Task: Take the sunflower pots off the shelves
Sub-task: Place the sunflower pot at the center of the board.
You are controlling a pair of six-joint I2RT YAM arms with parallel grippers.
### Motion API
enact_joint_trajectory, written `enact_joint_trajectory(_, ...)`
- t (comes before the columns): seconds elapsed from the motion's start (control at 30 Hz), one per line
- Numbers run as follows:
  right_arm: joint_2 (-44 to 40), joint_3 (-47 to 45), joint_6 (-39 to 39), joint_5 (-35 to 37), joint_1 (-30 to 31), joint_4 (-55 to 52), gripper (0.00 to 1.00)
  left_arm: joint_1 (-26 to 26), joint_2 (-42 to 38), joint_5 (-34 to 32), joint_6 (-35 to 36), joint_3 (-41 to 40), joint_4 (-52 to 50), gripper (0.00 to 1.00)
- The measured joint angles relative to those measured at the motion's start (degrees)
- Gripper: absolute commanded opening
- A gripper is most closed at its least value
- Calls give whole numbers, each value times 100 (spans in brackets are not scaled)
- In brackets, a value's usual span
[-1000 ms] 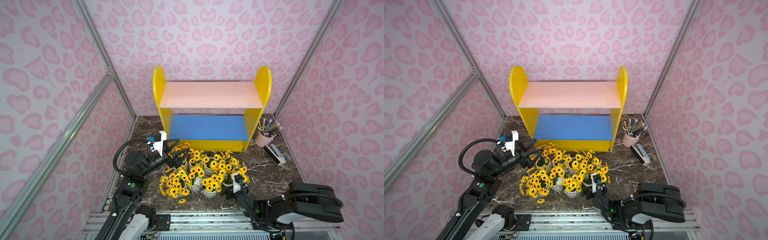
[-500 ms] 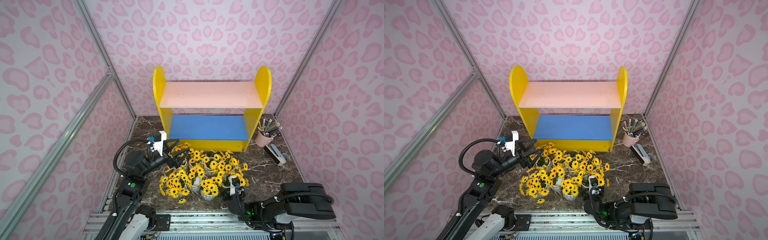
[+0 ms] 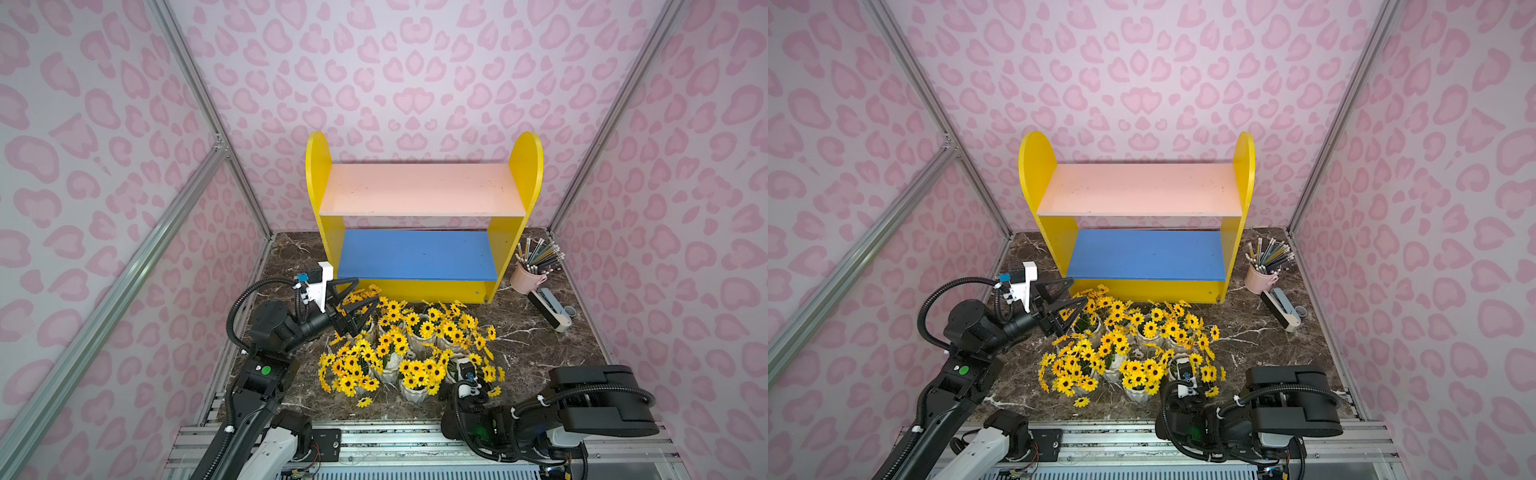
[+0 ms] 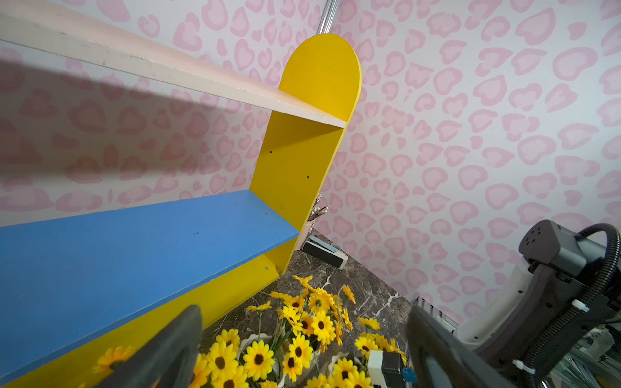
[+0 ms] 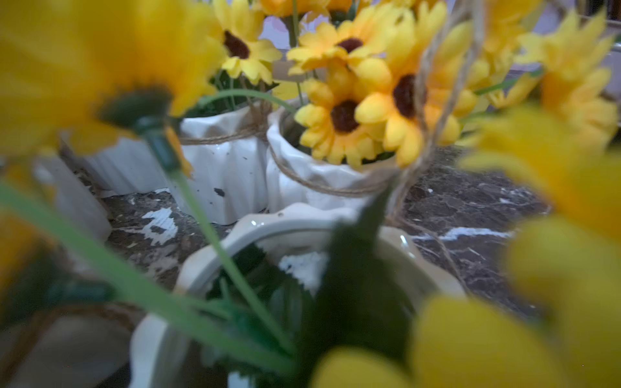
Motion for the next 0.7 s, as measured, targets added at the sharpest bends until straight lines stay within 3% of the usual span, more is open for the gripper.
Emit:
enact_joint_trajectory(0.2, 28, 291, 855, 175, 136, -1134, 99, 0, 33, 17, -2, 0, 42, 97)
enact_joint_trajectory(0.7, -610, 24, 275, -192, 184, -1121, 99, 0, 44, 22, -42, 0, 133, 97)
